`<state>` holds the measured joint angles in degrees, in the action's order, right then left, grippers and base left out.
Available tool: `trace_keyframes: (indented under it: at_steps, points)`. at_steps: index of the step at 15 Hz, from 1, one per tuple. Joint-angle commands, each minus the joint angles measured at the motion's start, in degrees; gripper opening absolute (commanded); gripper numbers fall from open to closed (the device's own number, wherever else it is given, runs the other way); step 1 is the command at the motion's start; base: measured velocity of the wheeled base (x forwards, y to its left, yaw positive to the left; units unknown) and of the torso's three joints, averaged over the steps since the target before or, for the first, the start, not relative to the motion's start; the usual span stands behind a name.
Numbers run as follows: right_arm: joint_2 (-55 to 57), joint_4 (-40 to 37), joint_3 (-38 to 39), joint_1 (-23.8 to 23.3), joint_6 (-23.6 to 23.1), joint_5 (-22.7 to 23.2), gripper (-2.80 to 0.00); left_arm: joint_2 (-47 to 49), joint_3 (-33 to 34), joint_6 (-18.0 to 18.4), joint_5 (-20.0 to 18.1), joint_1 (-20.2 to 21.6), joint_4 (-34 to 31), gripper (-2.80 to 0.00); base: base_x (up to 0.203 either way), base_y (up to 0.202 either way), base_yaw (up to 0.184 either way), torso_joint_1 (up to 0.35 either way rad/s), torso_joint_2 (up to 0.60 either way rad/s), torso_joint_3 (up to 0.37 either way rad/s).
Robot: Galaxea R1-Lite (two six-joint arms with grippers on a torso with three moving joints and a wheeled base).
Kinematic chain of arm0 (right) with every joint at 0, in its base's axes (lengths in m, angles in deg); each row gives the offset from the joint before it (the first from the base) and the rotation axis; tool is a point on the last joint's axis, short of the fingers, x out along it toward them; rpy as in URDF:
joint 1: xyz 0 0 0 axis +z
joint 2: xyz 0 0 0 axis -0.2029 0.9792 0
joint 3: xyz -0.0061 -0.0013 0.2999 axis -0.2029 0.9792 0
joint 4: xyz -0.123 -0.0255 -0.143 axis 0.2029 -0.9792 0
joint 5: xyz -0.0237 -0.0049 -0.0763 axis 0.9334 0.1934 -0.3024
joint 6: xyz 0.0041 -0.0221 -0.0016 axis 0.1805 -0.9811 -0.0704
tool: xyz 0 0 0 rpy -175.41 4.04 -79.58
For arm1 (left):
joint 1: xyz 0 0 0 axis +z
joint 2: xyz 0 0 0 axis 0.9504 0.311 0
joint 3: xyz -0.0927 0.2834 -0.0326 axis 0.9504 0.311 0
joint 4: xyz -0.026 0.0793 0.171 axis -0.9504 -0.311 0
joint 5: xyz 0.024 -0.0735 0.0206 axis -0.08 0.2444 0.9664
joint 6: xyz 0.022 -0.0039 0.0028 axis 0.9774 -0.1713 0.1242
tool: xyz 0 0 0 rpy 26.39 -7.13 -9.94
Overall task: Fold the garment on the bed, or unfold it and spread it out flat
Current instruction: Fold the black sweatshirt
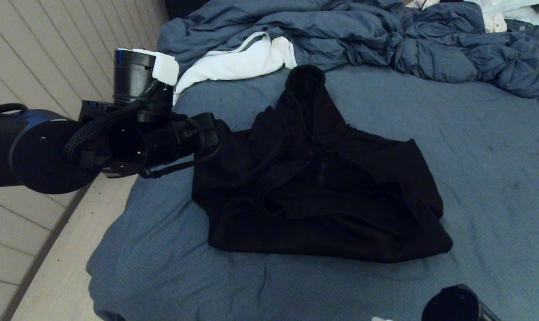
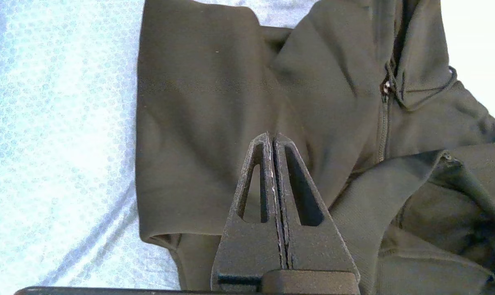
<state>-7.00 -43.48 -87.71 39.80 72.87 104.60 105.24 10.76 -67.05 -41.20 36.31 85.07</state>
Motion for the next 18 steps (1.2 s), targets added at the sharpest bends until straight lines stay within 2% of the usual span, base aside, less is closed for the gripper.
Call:
trace_keyframes:
  at_steps: [1, 4, 8, 10, 12, 14, 15, 16, 17, 18]
  points:
    - [-0.85, 0.82, -0.32, -0.60, 0.00, -2.87, 0.00, -0.12, -0.17, -0.14, 0.12, -0.28, 0.06, -2.80, 0.000, 0.000, 0.000, 0.000, 0.00, 0.000]
    - [-5.61, 1.49, -1.95, -3.58, -0.67, -7.14, 0.00, -0.12, -0.48, -0.06, 0.12, -0.37, -0.17, -2.80, 0.000, 0.000, 0.000, 0.000, 0.00, 0.000]
    - [-7.23, -2.52, -5.37, -12.72, -5.25, -8.93, 0.00, 0.23, -0.92, -0.14, 0.21, -0.55, -0.21, -2.80, 0.000, 0.000, 0.000, 0.000, 0.00, 0.000]
    - [-4.92, -2.14, -5.26, -13.26, -5.64, -13.00, 0.00, 0.47, -1.90, -0.14, 0.41, -0.63, -0.40, -2.80, 0.000, 0.000, 0.000, 0.000, 0.00, 0.000]
    - [-5.24, 1.62, -4.65, -13.60, -4.36, -20.66, 0.00, 0.47, -2.97, 0.19, 2.43, -0.72, -0.91, -2.80, 0.000, 0.000, 0.000, 0.000, 0.00, 0.000]
    - [-10.26, 5.81, -4.46, -14.49, -0.89, -27.49, 0.00, -0.07, -2.94, 0.21, 2.76, -0.81, -1.26, -2.80, 0.000, 0.000, 0.000, 0.000, 0.00, 0.000]
    - [-13.10, 5.31, -4.62, -15.65, 0.24, -34.19, 0.00, -0.21, -2.56, 0.05, 2.84, -0.73, -1.26, -2.80, 0.000, 0.000, 0.000, 0.000, 0.00, 0.000]
    - [-16.14, 2.83, -4.83, -18.24, 1.03, -42.83, 0.00, -0.46, -2.24, -0.02, 2.84, -0.74, -1.17, -2.80, 0.000, 0.000, 0.000, 0.000, 0.00, 0.000]
    - [-20.36, 0.56, -4.74, -20.22, 1.63, -47.99, 0.00, -0.47, -2.15, -0.05, 2.84, -0.73, -1.09, -2.80, 0.000, 0.000, 0.000, 0.000, 0.00, 0.000]
    - [-25.55, -1.75, -4.37, -21.76, 2.08, -51.25, 0.00, -0.39, -2.24, -0.05, 2.84, -0.73, -1.09, -2.80, 0.000, 0.000, 0.000, 0.000, 0.00, 0.000]
